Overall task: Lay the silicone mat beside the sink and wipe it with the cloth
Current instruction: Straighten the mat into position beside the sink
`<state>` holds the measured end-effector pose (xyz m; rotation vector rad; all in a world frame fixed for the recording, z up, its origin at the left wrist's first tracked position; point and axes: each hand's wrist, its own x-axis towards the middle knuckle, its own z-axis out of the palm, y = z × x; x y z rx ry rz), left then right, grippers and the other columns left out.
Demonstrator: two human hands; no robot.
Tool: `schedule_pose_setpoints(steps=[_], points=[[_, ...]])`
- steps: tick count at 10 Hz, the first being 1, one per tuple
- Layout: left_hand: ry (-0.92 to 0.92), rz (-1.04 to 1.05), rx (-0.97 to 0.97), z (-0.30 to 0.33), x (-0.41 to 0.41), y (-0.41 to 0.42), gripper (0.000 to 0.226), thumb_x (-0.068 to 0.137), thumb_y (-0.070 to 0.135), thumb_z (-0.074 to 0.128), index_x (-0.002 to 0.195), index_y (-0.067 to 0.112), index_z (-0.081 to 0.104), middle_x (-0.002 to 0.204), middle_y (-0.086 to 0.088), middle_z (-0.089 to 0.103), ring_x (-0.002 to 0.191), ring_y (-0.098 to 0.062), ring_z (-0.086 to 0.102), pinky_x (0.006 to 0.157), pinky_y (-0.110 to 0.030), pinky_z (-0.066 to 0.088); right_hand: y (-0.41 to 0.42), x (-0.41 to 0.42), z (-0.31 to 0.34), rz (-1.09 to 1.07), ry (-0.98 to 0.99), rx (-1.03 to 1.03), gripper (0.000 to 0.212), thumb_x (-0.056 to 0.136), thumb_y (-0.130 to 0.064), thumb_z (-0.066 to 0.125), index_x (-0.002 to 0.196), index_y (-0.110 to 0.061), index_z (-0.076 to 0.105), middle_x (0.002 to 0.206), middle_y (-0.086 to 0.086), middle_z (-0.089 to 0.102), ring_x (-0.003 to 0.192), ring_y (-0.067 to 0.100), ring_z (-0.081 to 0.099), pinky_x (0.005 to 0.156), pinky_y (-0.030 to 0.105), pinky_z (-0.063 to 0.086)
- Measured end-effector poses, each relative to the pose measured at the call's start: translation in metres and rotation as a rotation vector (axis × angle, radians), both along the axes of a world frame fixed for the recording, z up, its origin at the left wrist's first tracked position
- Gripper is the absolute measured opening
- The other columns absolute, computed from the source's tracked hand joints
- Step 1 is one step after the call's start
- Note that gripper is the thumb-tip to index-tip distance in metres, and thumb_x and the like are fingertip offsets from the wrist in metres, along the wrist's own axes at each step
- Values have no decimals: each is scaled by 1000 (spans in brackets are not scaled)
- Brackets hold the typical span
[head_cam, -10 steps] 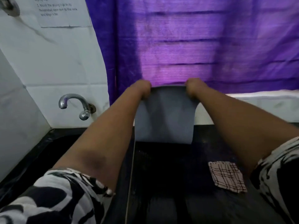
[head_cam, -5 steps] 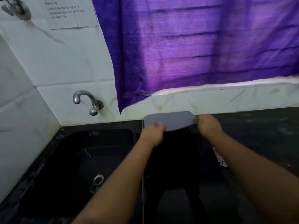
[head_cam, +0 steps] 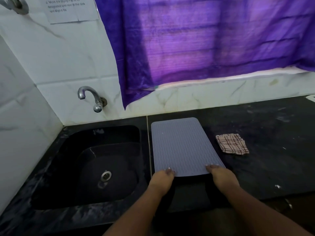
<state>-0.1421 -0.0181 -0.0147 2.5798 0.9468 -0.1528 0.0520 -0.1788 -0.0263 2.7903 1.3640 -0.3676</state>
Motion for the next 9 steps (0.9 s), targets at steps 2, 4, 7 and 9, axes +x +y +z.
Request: schedule_pose_setpoints(steps=[2,4,7,9], points=[[83,-20,222,0,-9,-14,42,103,34,35,131,9,55,130,-14,60,119,-28,56,98,-35,44,-3,-2,3,45,-45,-33,58,98,-7,37,152,-19,20,159,2,25,147,21,23,120,34,18],[45,68,113,-4,-18,-27,34,99,-1,35,131,1,46,132,-22,53,115,-35,56,95,-44,49,-10,-5,-1,86,-69,-104,58,97,-5,39,152,-13,19,158,9,26,147,26,23,121,37,16],[168,-64,312,-9,-25,-44,46,99,-3,37,144,-1,31,150,-25,34,121,-36,54,95,-45,48,-24,-10,-2,136,-104,-119,59,98,-7,39,152,-10,15,158,12,25,148,28,20,123,39,14],[182,-81,344,-11,-29,-46,38,98,2,39,136,2,42,141,-20,47,118,-35,56,95,-46,50,-30,-9,2,141,-74,-99,59,98,-8,42,152,-10,18,158,12,24,148,28,19,123,38,13]])
